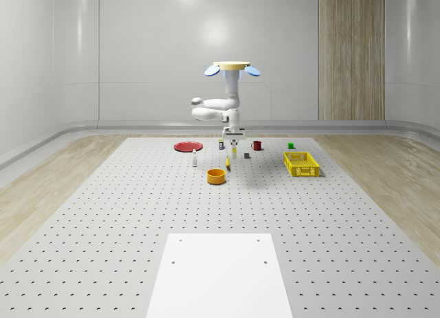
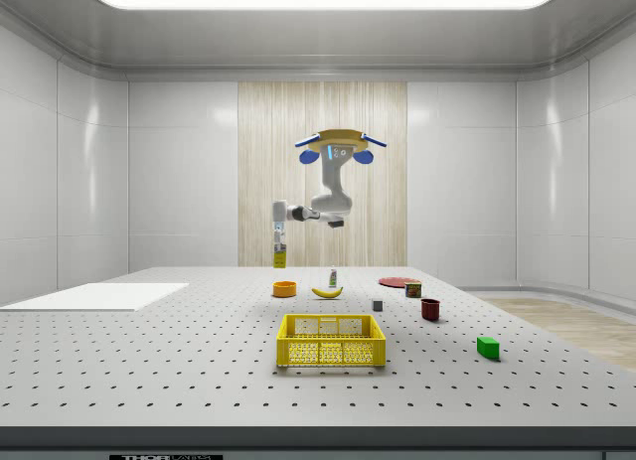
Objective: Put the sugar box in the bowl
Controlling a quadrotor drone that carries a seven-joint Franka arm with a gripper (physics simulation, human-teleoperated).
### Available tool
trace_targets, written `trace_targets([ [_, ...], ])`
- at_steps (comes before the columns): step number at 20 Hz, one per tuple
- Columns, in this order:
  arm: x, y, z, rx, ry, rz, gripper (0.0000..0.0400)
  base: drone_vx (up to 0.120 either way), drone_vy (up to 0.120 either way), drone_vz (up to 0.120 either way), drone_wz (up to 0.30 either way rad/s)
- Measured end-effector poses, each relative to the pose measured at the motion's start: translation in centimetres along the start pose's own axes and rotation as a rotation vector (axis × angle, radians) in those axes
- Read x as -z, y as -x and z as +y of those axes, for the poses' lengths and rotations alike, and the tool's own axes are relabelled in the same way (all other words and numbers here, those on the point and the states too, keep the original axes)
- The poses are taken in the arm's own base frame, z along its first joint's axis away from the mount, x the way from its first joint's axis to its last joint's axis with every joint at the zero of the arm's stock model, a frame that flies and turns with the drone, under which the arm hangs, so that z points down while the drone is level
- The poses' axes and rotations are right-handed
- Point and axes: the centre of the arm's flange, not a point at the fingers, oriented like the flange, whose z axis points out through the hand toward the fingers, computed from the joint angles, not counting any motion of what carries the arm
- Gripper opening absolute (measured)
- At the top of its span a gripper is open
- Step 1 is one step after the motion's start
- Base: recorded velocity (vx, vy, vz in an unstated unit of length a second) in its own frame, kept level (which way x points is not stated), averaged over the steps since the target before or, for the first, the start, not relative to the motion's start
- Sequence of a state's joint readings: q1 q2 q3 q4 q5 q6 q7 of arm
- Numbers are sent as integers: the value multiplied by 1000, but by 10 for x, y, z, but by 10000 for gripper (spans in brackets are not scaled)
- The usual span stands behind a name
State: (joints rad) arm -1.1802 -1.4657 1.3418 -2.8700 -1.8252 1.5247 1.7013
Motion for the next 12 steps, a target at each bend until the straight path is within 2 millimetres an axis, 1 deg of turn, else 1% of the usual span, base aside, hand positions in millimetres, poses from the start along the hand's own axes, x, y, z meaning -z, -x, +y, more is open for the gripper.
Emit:
trace_targets([
  [12,0,0,0,0,0,0,165,0,-120,0,0],
])
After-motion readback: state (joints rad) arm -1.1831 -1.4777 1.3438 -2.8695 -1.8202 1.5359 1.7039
